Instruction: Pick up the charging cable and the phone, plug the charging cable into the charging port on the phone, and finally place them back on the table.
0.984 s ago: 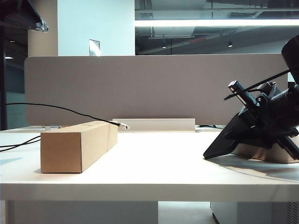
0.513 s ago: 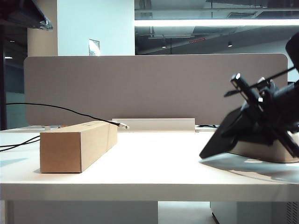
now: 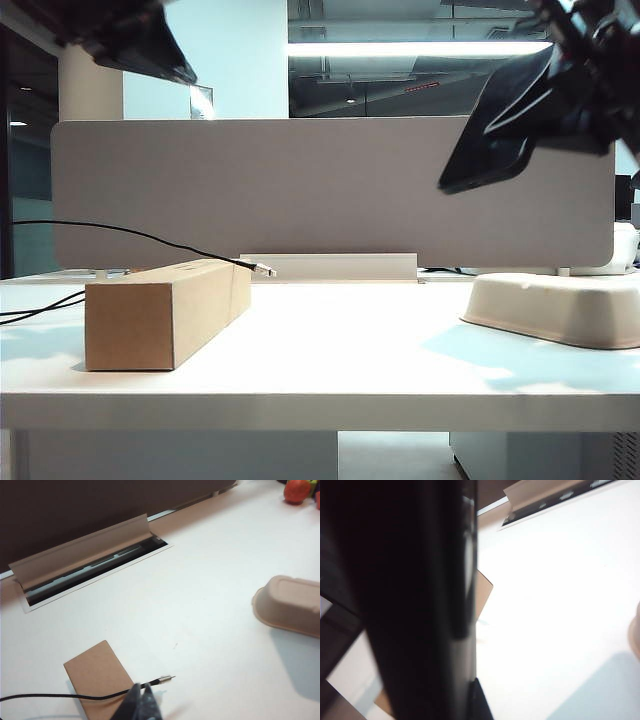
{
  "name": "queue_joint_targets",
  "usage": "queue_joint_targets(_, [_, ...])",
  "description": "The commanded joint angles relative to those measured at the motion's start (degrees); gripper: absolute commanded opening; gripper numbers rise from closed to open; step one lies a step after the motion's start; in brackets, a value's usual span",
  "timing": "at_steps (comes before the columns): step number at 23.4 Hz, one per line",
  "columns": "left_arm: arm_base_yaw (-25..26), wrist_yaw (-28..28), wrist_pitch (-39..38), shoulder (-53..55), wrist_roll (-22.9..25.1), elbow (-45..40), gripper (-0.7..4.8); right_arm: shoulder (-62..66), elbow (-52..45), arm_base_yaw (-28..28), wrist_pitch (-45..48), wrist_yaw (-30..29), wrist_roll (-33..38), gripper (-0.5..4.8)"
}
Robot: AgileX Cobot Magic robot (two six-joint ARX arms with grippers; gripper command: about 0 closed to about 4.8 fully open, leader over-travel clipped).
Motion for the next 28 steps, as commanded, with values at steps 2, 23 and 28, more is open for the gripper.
queue_joint_targets(2, [-0.2, -0.9, -4.6, 7.6, 4.7, 8.0, -0.05, -7.1, 0.3, 0.0, -7.1, 0.7, -7.3, -0.05])
queue_joint_targets(23, [-9.5, -12.5, -12.0, 30.2, 41.8, 23.7, -0.05, -13.3, 0.3, -0.1, -17.5, 1.5, -10.2, -0.05])
queue_joint_targets(28, [-9.8, -16.4, -17.6, 33.1, 54.0, 24.7, 0.49, -13.3, 0.3, -0.1, -18.2, 1.3, -10.2, -0.05])
